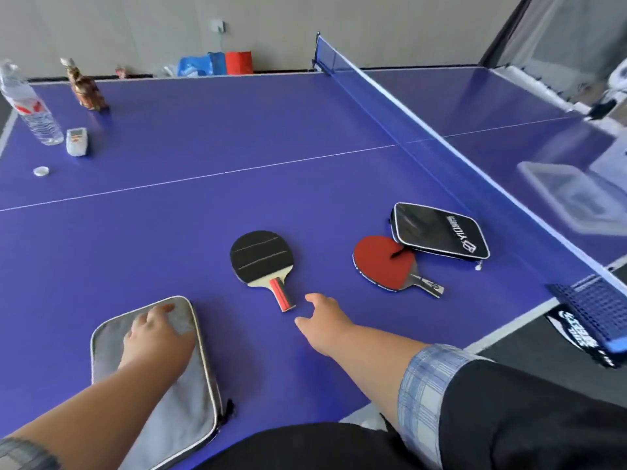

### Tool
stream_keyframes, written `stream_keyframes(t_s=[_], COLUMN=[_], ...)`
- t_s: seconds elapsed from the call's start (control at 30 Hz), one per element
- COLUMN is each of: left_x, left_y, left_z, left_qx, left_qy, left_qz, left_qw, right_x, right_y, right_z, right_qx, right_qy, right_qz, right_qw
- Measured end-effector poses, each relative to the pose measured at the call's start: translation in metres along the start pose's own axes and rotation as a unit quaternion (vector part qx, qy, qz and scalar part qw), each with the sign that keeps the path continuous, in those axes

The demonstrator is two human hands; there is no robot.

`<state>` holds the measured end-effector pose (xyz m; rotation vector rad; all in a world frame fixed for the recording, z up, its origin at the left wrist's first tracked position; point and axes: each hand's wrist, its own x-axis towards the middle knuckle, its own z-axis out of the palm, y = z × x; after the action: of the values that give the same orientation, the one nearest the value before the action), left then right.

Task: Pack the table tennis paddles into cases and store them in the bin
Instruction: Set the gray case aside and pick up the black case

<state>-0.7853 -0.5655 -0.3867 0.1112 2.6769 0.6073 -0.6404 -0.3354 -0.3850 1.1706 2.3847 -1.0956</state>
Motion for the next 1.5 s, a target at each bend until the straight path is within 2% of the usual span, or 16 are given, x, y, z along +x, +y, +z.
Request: stream_keyframes(t_s=[0.1, 0.27, 0.57, 0.8, 1.1, 1.3, 1.5], left_x=[-0.003, -0.014, -0.024, -0.017, 0.022, 0.019, 0.008], left_y=[0.061, 0.156, 0.326, 0.437, 0.494, 0.485, 0.470], left_z=[0.027, 0.088, 0.208, 0.264, 0.309, 0.310, 0.277], left_qx=[0.003, -0.006, -0.011, -0.004, -0.014, -0.005, -0.069], left_qy=[-0.018, -0.060, -0.112, -0.120, -0.168, -0.144, -0.119], left_qz=[0.083, 0.131, 0.170, 0.146, 0.115, 0.111, 0.100], left_qw=[0.996, 0.989, 0.979, 0.982, 0.979, 0.983, 0.985], right_x=[0.010, 0.036, 0.117, 0.164, 0.211, 0.215, 0.202], right_y=[0.049, 0.140, 0.269, 0.326, 0.347, 0.347, 0.327], right_z=[-0.054, -0.141, -0.268, -0.325, -0.349, -0.342, -0.334], right_qx=[0.037, 0.092, 0.124, 0.169, 0.259, 0.307, 0.363], right_qy=[0.062, 0.158, 0.204, 0.219, 0.111, 0.120, 0.150], right_qz=[0.025, 0.065, 0.096, 0.137, 0.188, 0.168, 0.150], right_qw=[0.997, 0.981, 0.966, 0.951, 0.941, 0.929, 0.907])
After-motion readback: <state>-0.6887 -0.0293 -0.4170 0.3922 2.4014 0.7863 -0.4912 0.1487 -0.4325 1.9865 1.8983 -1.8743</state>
